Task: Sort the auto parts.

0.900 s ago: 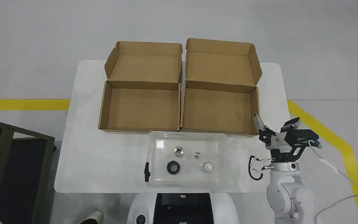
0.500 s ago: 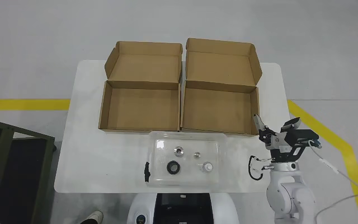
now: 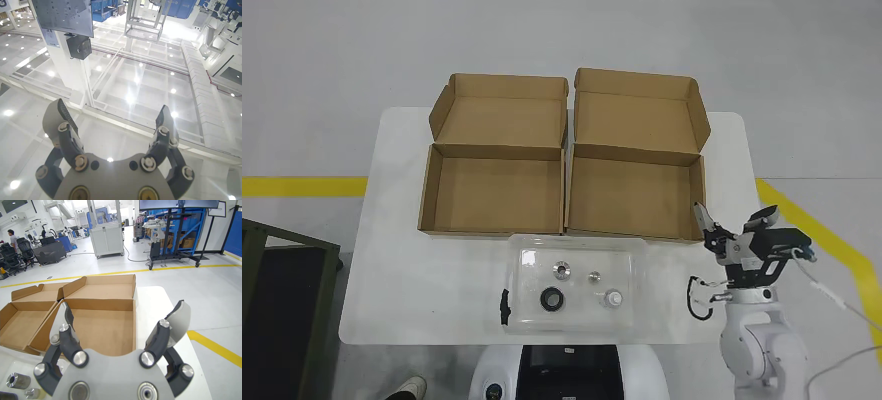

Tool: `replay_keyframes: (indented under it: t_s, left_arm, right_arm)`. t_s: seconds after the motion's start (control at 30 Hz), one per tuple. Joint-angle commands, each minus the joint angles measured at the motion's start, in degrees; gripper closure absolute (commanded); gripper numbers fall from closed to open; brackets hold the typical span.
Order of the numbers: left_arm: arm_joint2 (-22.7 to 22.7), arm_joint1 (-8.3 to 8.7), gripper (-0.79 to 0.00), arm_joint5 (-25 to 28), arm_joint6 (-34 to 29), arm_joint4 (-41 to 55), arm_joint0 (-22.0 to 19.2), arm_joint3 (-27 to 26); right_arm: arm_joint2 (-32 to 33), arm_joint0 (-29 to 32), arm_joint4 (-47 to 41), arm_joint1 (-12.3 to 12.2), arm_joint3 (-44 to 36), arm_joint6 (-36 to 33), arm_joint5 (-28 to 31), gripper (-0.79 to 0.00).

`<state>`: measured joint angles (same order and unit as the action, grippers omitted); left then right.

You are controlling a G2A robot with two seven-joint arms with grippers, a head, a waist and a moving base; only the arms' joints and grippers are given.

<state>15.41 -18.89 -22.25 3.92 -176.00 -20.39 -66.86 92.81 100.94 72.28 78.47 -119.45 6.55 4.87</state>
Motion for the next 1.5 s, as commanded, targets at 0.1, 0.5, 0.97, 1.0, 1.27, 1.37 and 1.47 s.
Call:
replay_keyframes:
  t_s: [0.1,0.5,0.97,1.0,1.27,1.37,1.47]
  left_arm:
    - [0.0,0.00,-0.785,0.0,0.0,0.0,0.0,0.0]
    - [0.0,0.00,-0.785,0.0,0.0,0.0,0.0,0.0]
    - [0.0,0.00,-0.785,0.0,0.0,0.0,0.0,0.0]
    - [0.0,0.00,-0.785,0.0,0.0,0.0,0.0,0.0]
    - [0.0,0.00,-0.785,0.0,0.0,0.0,0.0,0.0]
    - [0.0,0.00,-0.785,0.0,0.0,0.0,0.0,0.0]
    - [0.0,0.00,-0.785,0.0,0.0,0.0,0.0,0.0]
  right_arm:
    - [-0.1,-1.5,3.3,-0.8,-0.2,-2.5,8.7,-0.785]
    - [-2.6,-4.3,8.8,-2.8,-3.4,-10.0,32.9,-0.785]
    - [-4.4,-3.7,1.5,-5.7,-7.5,-17.2,53.1,-0.785]
    - [-4.8,-3.7,1.4,-6.1,-7.6,-17.5,53.1,-0.785]
    - [-9.0,-4.0,5.1,-10.4,-6.1,-16.5,53.1,-0.785]
    - [-9.5,-4.1,6.0,-11.7,-4.4,-14.4,53.1,-0.785]
    - [-9.9,-4.3,6.8,-13.1,-3.0,-12.8,53.1,-0.785]
